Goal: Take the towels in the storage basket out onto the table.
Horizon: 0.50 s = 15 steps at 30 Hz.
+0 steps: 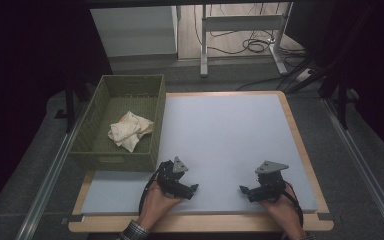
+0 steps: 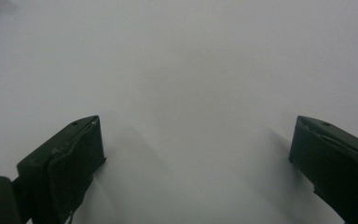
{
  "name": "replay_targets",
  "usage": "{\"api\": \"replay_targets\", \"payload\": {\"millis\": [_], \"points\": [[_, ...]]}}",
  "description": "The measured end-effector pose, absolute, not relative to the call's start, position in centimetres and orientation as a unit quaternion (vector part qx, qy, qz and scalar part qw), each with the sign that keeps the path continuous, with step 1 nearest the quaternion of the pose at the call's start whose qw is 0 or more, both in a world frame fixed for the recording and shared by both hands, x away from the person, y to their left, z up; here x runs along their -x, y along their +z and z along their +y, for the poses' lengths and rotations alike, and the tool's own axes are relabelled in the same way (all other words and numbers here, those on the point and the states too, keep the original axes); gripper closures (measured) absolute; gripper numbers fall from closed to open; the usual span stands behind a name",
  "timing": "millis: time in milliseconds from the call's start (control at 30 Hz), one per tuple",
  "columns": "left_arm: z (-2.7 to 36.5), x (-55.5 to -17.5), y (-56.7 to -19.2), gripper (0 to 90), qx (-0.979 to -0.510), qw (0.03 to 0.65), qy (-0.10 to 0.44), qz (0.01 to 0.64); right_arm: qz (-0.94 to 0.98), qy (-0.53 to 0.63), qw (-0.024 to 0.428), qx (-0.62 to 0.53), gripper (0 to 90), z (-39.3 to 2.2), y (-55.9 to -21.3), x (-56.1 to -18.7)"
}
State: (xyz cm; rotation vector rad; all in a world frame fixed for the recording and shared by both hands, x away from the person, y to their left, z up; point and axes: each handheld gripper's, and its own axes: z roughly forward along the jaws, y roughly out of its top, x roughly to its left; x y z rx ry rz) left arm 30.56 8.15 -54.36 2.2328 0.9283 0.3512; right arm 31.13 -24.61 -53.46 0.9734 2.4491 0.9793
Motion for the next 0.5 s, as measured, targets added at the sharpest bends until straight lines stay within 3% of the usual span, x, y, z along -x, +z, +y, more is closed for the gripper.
{"api": "replay_targets", "payload": {"millis": [500], "points": [[7.4, -32.2, -52.3, 2.2, -0.866, 0.350, 0.091, 0.346, 0.859, 0.344, 0.165, -0.341, 3.1, -24.6, -53.5, -31.1]]}}
